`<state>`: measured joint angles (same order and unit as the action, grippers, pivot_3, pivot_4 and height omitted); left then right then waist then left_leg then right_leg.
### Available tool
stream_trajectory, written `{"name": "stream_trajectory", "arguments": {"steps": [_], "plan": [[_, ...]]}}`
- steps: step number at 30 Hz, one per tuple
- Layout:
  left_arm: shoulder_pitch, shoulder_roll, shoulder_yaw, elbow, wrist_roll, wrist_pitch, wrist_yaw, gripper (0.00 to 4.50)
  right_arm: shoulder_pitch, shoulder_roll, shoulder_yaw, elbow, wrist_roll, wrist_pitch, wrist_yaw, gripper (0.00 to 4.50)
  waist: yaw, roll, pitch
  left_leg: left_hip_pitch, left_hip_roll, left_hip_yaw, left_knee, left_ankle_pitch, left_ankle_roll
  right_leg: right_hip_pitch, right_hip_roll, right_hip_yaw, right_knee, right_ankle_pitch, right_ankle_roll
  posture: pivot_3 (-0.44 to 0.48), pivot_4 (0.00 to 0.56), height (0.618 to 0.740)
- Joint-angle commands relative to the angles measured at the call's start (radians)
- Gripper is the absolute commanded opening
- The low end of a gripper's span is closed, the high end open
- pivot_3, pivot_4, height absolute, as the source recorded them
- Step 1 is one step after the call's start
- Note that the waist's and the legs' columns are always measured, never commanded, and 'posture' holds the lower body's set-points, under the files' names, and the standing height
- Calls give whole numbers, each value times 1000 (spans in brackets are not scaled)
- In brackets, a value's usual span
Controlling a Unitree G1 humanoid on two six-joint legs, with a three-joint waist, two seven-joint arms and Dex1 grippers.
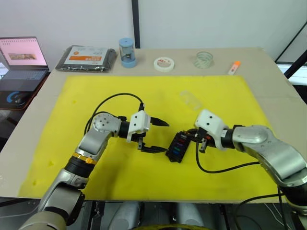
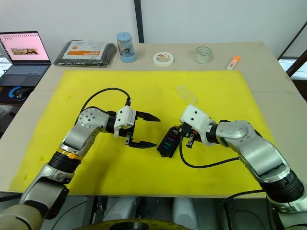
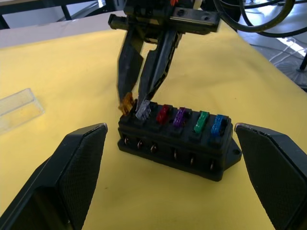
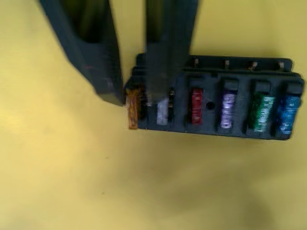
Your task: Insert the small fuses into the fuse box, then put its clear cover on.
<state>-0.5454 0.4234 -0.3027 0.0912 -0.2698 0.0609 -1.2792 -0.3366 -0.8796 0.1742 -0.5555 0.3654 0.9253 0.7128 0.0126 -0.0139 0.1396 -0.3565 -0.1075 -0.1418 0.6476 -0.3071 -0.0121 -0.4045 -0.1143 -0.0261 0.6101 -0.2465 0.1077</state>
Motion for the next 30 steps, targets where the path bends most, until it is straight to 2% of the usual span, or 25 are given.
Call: {"name": "stream_trajectory", "arguments": {"steps": [1, 20, 30], "plan": [[-4, 2, 6, -40, -3, -1, 3, 4500, -1, 2, -10, 1, 6, 1, 17, 1127, 0, 0, 0, 0, 0, 0, 0, 0, 0, 0, 0, 0, 0, 0, 0, 0, 150, 740], [-12, -6, 4, -23, 10, -14, 4, 4500, -29, -29, -88, 41, 50, -31, 131, 1127, 0, 0, 0, 0, 0, 0, 0, 0, 0, 0, 0, 0, 0, 0, 0, 0, 150, 740], [-6, -12, 4, -28, 15, -16, 7, 4500, 2, -80, -139, 45, 53, -71, 168, 1127, 1, 0, 0, 0, 0, 0, 0, 0, 0, 0, 0, 0, 0, 0, 0, 0, 150, 740]]}}
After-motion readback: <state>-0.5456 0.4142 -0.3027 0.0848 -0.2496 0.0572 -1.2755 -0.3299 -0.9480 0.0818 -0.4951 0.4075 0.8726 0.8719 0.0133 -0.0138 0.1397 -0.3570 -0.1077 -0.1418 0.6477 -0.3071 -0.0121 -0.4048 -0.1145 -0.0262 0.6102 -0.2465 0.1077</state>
